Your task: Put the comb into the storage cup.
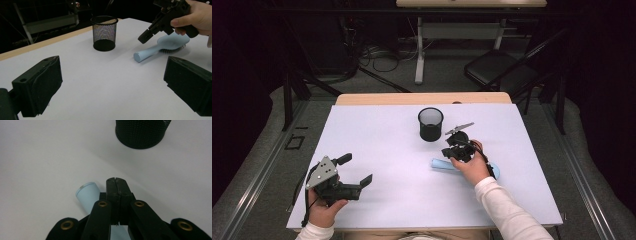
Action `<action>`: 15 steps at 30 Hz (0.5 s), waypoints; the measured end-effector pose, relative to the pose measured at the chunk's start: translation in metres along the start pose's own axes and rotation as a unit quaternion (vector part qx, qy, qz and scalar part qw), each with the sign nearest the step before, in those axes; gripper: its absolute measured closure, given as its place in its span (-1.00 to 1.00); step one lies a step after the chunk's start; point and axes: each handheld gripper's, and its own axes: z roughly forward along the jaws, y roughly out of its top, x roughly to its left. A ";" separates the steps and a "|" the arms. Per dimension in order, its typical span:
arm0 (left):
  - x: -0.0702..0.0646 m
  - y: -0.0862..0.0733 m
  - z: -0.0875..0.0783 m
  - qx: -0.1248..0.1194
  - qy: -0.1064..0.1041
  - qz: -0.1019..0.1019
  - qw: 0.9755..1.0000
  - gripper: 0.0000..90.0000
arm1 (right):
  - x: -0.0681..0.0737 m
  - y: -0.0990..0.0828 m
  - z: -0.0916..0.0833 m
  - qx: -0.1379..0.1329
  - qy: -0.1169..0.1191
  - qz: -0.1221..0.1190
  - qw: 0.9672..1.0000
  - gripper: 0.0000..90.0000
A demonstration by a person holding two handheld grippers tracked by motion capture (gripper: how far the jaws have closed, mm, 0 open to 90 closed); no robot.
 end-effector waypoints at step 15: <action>0.000 -0.001 0.001 0.003 0.001 -0.001 1.000 -0.96 | 0.000 0.005 0.029 0.038 -0.002 0.000 0.999 1.00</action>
